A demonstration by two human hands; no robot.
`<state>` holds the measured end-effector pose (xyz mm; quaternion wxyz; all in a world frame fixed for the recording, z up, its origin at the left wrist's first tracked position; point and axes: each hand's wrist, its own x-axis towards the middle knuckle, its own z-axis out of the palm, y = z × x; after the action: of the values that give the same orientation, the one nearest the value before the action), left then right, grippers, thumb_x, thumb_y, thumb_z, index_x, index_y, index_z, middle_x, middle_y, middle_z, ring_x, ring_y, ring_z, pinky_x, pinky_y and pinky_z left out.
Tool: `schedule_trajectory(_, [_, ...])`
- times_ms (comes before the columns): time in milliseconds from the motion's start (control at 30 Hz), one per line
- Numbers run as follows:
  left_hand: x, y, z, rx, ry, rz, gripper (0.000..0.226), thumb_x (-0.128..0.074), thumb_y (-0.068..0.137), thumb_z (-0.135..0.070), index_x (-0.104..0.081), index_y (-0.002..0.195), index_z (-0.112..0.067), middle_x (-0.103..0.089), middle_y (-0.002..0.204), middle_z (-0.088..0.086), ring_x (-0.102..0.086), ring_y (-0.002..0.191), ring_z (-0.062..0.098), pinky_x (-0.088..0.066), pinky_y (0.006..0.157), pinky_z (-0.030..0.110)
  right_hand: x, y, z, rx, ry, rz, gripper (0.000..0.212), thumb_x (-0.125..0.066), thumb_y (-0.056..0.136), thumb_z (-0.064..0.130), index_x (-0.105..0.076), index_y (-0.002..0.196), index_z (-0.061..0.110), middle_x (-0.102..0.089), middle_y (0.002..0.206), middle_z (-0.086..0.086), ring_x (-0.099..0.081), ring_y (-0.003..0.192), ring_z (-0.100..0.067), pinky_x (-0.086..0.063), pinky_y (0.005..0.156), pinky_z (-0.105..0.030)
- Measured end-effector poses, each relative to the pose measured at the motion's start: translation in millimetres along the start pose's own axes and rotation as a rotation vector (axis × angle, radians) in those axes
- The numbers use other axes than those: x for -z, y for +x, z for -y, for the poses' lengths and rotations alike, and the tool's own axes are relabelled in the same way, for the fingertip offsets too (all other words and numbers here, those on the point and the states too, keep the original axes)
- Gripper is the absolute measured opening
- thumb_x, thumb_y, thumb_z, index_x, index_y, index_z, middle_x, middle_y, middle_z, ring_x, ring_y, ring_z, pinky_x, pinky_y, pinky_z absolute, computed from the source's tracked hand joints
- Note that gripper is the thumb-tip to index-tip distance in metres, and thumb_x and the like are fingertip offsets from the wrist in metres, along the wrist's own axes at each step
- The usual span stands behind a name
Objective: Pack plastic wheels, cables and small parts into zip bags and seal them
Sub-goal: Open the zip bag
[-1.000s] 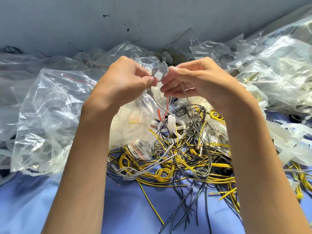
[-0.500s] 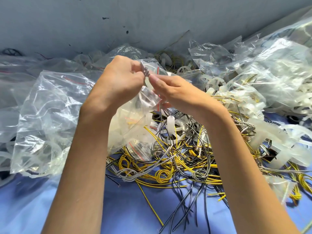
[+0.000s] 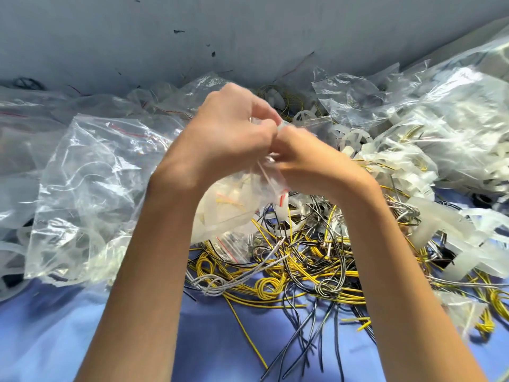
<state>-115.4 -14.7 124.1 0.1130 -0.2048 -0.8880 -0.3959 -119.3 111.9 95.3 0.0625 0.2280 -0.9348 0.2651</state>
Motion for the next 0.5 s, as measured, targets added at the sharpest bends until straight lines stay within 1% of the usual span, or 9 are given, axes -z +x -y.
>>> schedule_trajectory(33, [0, -1, -2, -0.012, 0.004, -0.019, 0.028, -0.053, 0.08, -0.005, -0.076, 0.09, -0.018, -0.056, 0.066, -0.024, -0.047, 0.039, -0.008, -0.028, 0.041, 0.001, -3, 0, 1, -0.01, -0.084, 0.082, 0.014, -0.057, 0.085, 0.005, -0.07, 0.086, 0.011, -0.069, 0.085, -0.006, -0.064, 0.08, -0.016, -0.043, 0.06, -0.025])
schedule_trajectory(67, [1, -2, -4, -0.022, 0.012, -0.022, 0.029, -0.052, 0.081, -0.003, -0.076, 0.092, -0.016, -0.04, 0.071, -0.036, -0.044, 0.038, -0.011, -0.025, 0.04, 0.0, -8, 1, 0, -0.042, -0.155, 0.123, 0.018, -0.059, 0.085, 0.004, -0.066, 0.102, 0.004, -0.068, 0.099, -0.014, -0.063, 0.093, -0.026, -0.039, 0.063, -0.024])
schedule_trajectory(100, [1, -3, -5, -0.028, 0.013, -0.015, 0.029, -0.052, 0.082, -0.003, -0.076, 0.094, -0.015, -0.031, 0.071, -0.038, -0.043, 0.037, -0.012, -0.024, 0.04, 0.0, -13, 2, -3, -0.074, -0.224, 0.136, 0.023, -0.06, 0.086, 0.005, -0.063, 0.109, 0.003, -0.066, 0.104, -0.016, -0.061, 0.098, -0.031, -0.036, 0.063, -0.024])
schedule_trajectory(167, [3, -5, -5, -0.023, 0.002, -0.005, 0.028, -0.052, 0.083, -0.003, -0.076, 0.095, -0.015, -0.037, 0.071, -0.038, -0.043, 0.036, -0.01, -0.025, 0.039, 0.001, -14, 2, -2, -0.084, -0.193, 0.11, 0.012, -0.06, 0.088, 0.013, -0.062, 0.099, 0.008, -0.065, 0.089, -0.011, -0.06, 0.089, -0.031, -0.032, 0.058, -0.023])
schedule_trajectory(233, [5, -4, -3, -0.003, -0.012, -0.018, 0.029, -0.052, 0.083, -0.004, -0.076, 0.093, -0.017, -0.053, 0.059, -0.034, -0.044, 0.037, -0.009, -0.027, 0.039, 0.002, -12, 2, 3, -0.038, -0.022, 0.053, 0.009, -0.058, 0.086, 0.012, -0.063, 0.086, 0.004, -0.063, 0.077, -0.007, -0.059, 0.081, -0.029, -0.039, 0.059, -0.031])
schedule_trajectory(300, [5, -4, -3, 0.008, -0.025, -0.035, 0.029, -0.052, 0.083, -0.007, -0.076, 0.091, -0.021, -0.055, 0.045, -0.027, -0.046, 0.041, -0.008, -0.028, 0.04, 0.003, -10, 4, 7, 0.02, 0.129, 0.025, 0.013, -0.055, 0.083, 0.001, -0.066, 0.087, -0.001, -0.068, 0.084, -0.006, -0.063, 0.086, -0.026, -0.049, 0.073, -0.036])
schedule_trajectory(367, [6, -4, -3, 0.014, -0.063, -0.032, 0.029, -0.052, 0.083, -0.007, -0.076, 0.089, -0.022, -0.049, 0.037, -0.021, -0.047, 0.039, -0.005, -0.03, 0.039, 0.005, -15, 6, 7, 0.014, 0.113, 0.063, 0.018, -0.055, 0.085, -0.001, -0.067, 0.099, 0.002, -0.07, 0.097, -0.009, -0.065, 0.093, -0.024, -0.05, 0.08, -0.037])
schedule_trajectory(433, [7, -4, -2, 0.007, -0.063, -0.015, 0.028, -0.052, 0.084, -0.007, -0.076, 0.089, -0.022, -0.046, 0.035, -0.022, -0.046, 0.04, -0.007, -0.029, 0.041, 0.004, -23, 8, 1, 0.0, -0.019, 0.181, 0.026, -0.062, 0.089, 0.008, -0.066, 0.114, 0.013, -0.068, 0.11, -0.007, -0.063, 0.101, -0.02, -0.05, 0.087, -0.032])
schedule_trajectory(500, [9, -4, 0, 0.004, -0.053, -0.001, 0.028, -0.052, 0.085, -0.006, -0.076, 0.091, -0.02, -0.047, 0.037, -0.025, -0.047, 0.044, -0.01, -0.03, 0.046, 0.003, -22, 6, -3, -0.024, -0.011, 0.247, 0.021, -0.068, 0.087, 0.021, -0.069, 0.109, 0.021, -0.071, 0.106, -0.001, -0.065, 0.095, -0.01, -0.05, 0.081, -0.021])
